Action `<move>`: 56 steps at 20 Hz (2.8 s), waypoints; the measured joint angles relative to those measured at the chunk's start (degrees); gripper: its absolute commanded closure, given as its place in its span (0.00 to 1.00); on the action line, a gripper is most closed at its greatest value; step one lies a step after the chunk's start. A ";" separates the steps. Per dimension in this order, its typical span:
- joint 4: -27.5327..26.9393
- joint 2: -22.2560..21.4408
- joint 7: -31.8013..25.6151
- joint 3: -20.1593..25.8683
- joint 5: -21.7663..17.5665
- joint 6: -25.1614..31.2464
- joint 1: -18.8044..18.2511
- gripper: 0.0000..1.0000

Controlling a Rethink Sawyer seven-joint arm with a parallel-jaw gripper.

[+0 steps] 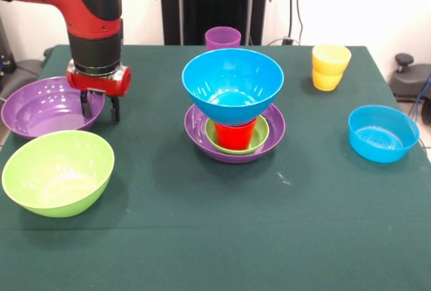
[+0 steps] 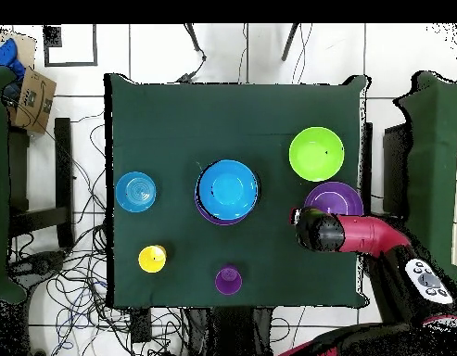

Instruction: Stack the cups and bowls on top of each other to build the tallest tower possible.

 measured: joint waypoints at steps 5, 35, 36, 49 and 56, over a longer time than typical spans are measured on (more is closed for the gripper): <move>-0.45 -0.27 -0.01 -0.16 -0.90 -0.17 -0.16 1.00; 0.61 -13.38 0.00 0.35 7.46 12.33 2.59 1.00; 0.60 -14.36 0.00 0.35 7.97 13.53 3.24 1.00; -4.99 -19.05 0.00 0.33 13.61 28.75 12.51 1.00; -15.35 -17.08 0.00 0.33 16.78 37.96 17.59 1.00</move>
